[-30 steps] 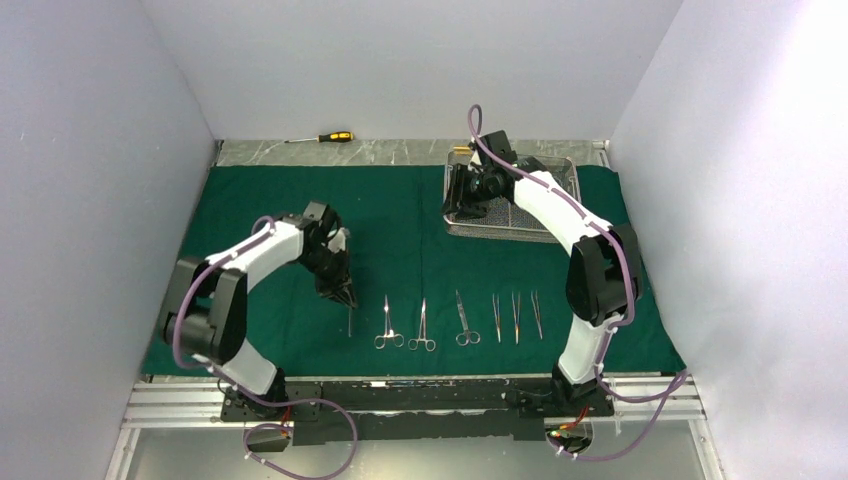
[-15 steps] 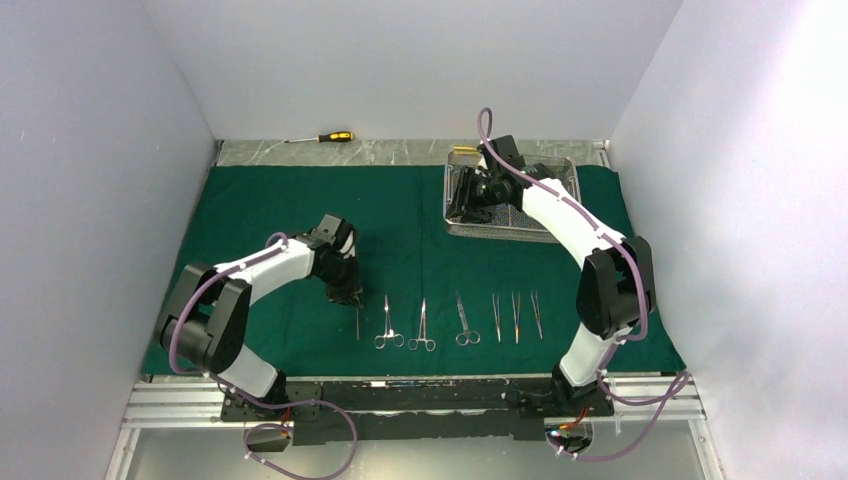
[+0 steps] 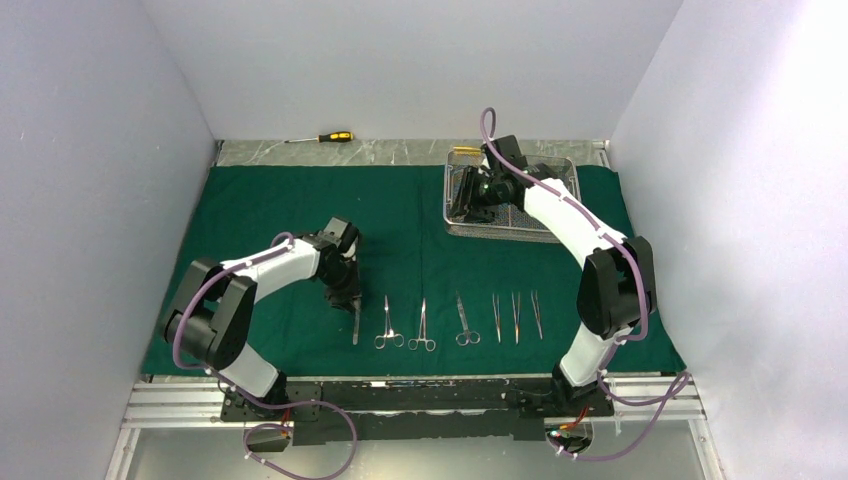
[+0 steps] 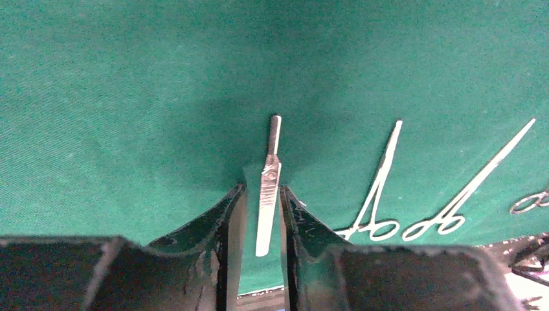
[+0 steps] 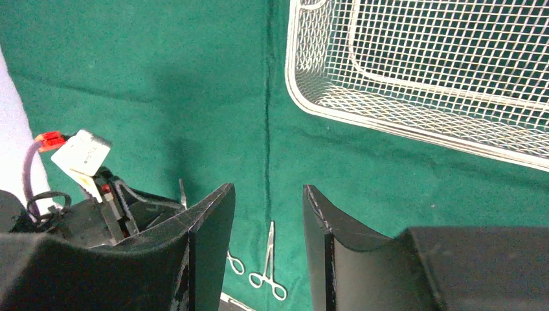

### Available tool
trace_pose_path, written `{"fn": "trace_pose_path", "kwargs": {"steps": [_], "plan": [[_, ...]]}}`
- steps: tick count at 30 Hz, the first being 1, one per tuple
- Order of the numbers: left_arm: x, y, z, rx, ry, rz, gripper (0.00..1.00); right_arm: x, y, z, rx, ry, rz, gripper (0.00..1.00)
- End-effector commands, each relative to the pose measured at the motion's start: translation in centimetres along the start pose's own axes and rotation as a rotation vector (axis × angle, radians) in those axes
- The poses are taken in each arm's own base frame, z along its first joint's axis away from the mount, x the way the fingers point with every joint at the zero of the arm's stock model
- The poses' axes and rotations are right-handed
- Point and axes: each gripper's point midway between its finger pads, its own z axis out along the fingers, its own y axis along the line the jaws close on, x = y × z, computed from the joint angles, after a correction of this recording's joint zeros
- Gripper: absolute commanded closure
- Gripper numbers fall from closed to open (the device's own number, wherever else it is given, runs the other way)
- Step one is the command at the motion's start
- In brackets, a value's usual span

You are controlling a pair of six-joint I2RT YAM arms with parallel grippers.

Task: Open and lay out the surgical kit

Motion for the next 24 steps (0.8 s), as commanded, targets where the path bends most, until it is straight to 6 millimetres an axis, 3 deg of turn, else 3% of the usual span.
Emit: {"fn": "trace_pose_path", "kwargs": {"steps": [1, 5, 9, 15, 18, 19, 24], "plan": [[-1.7, 0.2, -1.9, -0.056, -0.07, 0.007, 0.68, -2.5, -0.4, -1.2, 0.027, -0.091, 0.003, 0.54], [-2.9, 0.3, -3.9, -0.09, -0.13, -0.001, 0.6, -4.6, -2.3, -1.7, 0.082, -0.147, 0.002, 0.53], [-4.8, -0.1, -6.5, -0.095, -0.226, 0.008, 0.5, -7.5, -5.9, -2.0, 0.184, -0.228, -0.017, 0.52], [-9.0, -2.2, -9.9, -0.053, -0.373, 0.043, 0.4, -12.1, -11.6, -1.1, 0.383, -0.312, -0.241, 0.51], [-11.4, -3.6, -10.5, -0.004, -0.407, 0.059, 0.38, -13.1, -13.5, 1.0, 0.405, -0.255, -0.339, 0.5], [-12.2, -4.1, -10.6, 0.017, -0.408, 0.064, 0.36, -12.8, -14.4, 2.6, 0.4, -0.199, -0.358, 0.5], [-15.6, -7.0, -10.0, 0.193, -0.325, 0.096, 0.29, -14.5, -15.6, 6.8, 0.384, -0.094, -0.403, 0.51]]}}
